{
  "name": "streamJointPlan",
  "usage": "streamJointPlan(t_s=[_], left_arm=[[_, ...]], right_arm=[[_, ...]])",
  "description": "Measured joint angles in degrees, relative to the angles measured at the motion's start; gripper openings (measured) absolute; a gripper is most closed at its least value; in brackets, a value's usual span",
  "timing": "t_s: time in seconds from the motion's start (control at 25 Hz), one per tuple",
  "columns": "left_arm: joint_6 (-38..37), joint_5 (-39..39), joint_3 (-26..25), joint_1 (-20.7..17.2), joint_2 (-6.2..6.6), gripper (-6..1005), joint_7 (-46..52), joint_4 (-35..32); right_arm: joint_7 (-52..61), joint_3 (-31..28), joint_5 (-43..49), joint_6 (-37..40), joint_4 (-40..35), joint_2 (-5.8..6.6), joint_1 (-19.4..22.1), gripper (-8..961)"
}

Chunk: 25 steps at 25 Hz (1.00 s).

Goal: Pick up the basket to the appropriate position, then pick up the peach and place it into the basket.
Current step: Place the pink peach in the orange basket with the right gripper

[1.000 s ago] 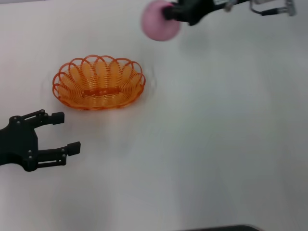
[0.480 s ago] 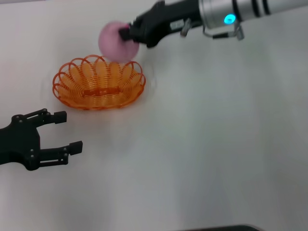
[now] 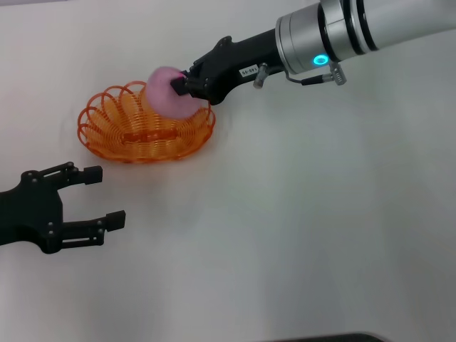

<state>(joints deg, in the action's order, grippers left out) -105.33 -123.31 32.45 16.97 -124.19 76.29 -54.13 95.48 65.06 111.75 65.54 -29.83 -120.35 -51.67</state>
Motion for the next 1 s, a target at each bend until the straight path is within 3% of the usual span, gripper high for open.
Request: streamJointPlan(t_s=[0.24, 0.56, 1.0], left_arm=[[0.18, 0.0, 0.08, 0.0, -0.05, 885, 0.0, 0.15], [0.01, 0.06, 0.07, 0.05, -0.09, 886, 0.0, 0.17], [-0.05, 0.25, 0.06, 0.17, -0.09, 885, 0.23, 0.17]], right_arm=[[-0.13, 0.85, -1.77, -0.92, 0.76, -0.07, 0.02, 52], [-0.38, 1.85, -2.42, -1.32, 0.94, -0.05, 0.29, 237], [-1.36, 1.92, -5.42, 1.19, -0.46, 0.26, 1.32, 698]])
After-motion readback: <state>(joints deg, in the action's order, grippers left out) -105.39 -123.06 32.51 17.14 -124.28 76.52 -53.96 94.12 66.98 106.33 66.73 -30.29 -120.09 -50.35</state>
